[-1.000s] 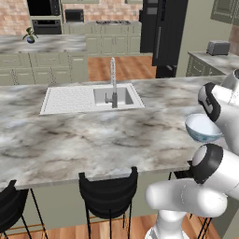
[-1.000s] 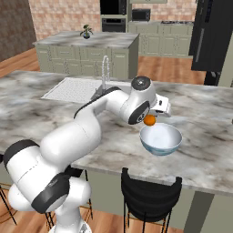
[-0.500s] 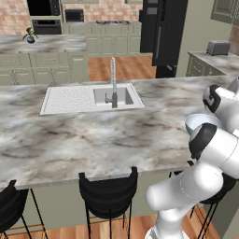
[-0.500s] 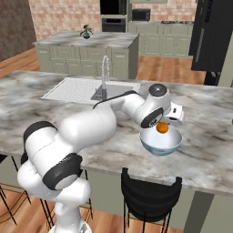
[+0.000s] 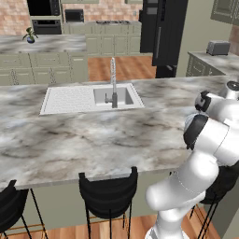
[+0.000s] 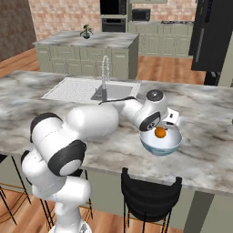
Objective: Retrieve the tangerine and pear from the fridge and place them into the bowl on the dining table.
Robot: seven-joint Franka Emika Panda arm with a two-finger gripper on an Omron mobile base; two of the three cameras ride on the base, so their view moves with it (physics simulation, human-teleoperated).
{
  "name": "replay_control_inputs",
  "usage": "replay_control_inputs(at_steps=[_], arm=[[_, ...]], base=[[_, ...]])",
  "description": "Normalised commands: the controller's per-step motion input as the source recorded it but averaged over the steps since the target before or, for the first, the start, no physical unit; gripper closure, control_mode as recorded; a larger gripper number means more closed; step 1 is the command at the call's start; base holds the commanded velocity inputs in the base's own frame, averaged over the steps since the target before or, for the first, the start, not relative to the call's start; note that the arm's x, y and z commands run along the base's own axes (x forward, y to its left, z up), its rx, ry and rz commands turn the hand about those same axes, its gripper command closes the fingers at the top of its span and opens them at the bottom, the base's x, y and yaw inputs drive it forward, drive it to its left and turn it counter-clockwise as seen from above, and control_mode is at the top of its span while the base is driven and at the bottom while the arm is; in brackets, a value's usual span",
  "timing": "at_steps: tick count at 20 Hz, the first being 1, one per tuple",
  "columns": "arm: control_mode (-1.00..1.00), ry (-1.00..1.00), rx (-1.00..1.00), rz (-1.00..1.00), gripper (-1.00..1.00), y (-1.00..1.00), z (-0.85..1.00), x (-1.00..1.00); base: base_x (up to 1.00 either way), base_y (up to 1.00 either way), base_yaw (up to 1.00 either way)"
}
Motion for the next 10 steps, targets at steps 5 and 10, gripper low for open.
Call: replay_control_inputs(at_steps=[5,10], arm=[[-1.0,0.01,0.0,-0.01,1.0,0.04,-0.38,0.57],[-1.0,0.0,0.0,0.0,1.0,-0.17,-0.36,0.51]], base=[[0.0,0.0,0.0],[0.0,0.0,0.0]])
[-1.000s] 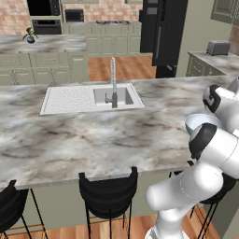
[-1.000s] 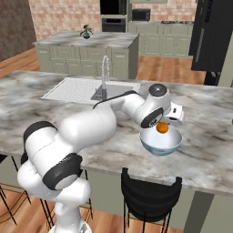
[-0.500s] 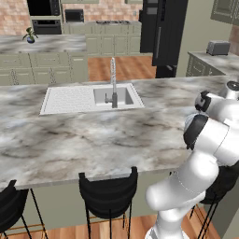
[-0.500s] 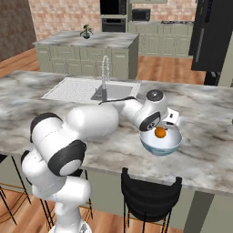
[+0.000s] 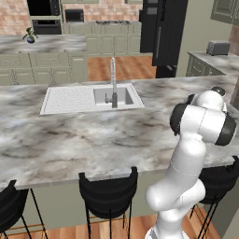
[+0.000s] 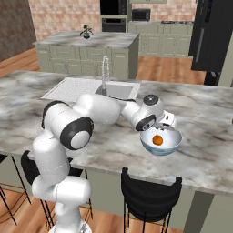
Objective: Retrieve the tangerine and pear from the fridge and place them into the bowl on the dining table.
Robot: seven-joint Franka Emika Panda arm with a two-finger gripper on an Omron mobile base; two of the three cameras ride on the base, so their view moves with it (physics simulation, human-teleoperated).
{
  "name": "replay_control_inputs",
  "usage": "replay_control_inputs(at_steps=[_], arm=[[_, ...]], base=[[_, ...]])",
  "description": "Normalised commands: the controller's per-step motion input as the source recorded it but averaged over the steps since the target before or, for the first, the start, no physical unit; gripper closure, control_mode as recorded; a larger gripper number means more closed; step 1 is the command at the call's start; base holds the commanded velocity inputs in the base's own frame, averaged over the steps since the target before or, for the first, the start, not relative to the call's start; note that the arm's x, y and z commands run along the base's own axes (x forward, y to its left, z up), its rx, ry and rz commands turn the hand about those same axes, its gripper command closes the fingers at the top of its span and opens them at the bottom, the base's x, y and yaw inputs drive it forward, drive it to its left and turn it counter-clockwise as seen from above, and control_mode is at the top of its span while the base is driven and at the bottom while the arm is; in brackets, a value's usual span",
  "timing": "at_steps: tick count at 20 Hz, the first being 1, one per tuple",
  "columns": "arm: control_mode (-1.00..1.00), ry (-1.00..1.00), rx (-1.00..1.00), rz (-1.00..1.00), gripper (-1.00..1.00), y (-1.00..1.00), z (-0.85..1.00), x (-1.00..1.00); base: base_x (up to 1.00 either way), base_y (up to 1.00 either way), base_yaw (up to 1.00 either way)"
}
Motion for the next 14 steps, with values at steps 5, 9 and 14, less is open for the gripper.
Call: replay_control_inputs(at_steps=[5,9,14], arm=[[-1.0,0.0,0.0,0.0,-1.0,-0.24,-0.3,0.4],[-1.0,0.0,0.01,0.0,-1.0,-0.1,0.09,0.01],[-1.0,-0.01,0.01,0.0,-1.0,-0.01,0.7,-0.3]], base=[[0.0,0.0,0.0],[0.0,0.0,0.0],[0.0,0.0,0.0]])
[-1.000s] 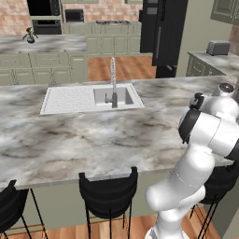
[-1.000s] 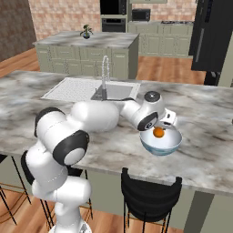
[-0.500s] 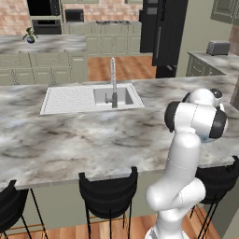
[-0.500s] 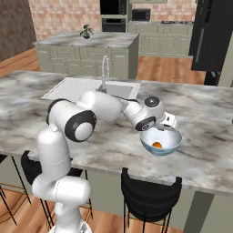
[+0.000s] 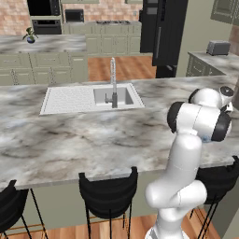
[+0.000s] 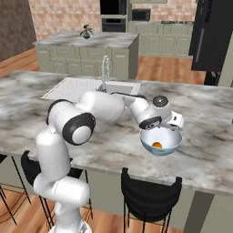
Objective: Retrieve the tangerine and pear from the fridge and place them into the bowl on the dining table.
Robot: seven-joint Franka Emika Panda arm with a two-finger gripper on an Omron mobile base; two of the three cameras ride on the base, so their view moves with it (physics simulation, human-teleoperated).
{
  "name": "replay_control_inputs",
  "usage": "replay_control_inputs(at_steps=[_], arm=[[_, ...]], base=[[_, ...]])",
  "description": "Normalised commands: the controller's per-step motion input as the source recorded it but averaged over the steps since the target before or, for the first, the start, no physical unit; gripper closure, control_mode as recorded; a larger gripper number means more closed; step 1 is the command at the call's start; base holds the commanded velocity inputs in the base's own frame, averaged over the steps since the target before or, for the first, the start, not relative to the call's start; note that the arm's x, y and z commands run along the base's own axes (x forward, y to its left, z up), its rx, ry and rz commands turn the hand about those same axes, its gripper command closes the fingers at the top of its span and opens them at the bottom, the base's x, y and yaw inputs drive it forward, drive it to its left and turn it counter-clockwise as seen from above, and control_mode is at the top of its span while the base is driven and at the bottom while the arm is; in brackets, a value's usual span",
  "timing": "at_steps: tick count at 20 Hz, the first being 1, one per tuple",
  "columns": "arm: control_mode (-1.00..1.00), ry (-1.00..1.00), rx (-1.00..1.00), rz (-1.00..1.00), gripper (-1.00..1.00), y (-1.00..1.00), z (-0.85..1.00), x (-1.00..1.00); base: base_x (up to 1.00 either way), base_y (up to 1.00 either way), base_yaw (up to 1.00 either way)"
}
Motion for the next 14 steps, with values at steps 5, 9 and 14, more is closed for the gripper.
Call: replay_control_inputs(at_steps=[5,9,14], arm=[[-1.0,-0.07,-0.02,0.01,-1.0,0.05,0.94,-0.63],[-1.0,-0.26,-0.09,0.0,-1.0,0.36,0.99,-0.71],[-1.0,-0.27,-0.02,-0.03,-1.0,0.69,0.98,-0.41]], base=[[0.0,0.0,0.0],[0.0,0.0,0.0],[0.0,0.0,0.0]])
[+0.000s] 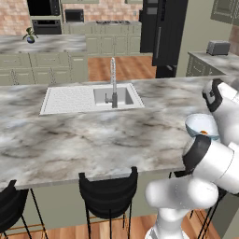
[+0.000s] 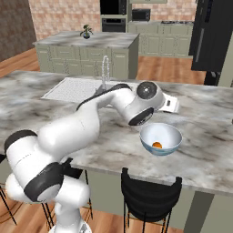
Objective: Retrieve the tangerine and pear from the fridge and place them into the bowl on the dining table.
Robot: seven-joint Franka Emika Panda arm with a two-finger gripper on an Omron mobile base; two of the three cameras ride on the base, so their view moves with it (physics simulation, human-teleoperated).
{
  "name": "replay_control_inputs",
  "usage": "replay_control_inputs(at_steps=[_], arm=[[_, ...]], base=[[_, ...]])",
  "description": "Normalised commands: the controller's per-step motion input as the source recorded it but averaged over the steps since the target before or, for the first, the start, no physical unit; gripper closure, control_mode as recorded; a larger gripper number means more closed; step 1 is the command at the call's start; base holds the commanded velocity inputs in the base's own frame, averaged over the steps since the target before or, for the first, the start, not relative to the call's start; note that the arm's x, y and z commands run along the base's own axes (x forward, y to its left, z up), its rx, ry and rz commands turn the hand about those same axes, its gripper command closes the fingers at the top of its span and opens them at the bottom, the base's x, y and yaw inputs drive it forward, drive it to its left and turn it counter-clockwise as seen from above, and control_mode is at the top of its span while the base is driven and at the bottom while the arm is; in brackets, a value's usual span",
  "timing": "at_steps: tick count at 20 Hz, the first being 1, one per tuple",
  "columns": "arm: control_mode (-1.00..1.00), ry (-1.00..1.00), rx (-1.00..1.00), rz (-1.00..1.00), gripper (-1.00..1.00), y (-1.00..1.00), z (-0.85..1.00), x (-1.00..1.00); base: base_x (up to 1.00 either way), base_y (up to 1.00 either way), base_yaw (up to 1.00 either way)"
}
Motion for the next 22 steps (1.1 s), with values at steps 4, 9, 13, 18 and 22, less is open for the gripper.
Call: replay_control_inputs(at_steps=[4,9,13,18,22], arm=[[-1.0,-0.31,0.1,-0.12,-1.0,0.95,0.81,-0.53],[-1.0,-0.34,-0.04,-0.07,-1.0,0.97,0.41,-0.89],[-1.0,-0.31,0.0,0.0,-1.0,0.73,0.87,-0.83],[-1.0,-0.3,0.0,0.0,-1.0,0.48,1.0,-0.97],[-1.0,0.0,0.01,0.03,-1.0,0.01,0.69,-0.85]], base=[[0.0,0.0,0.0],[0.0,0.0,0.0],[0.0,0.0,0.0],[0.0,0.0,0.0],[0.0,0.0,0.0]])
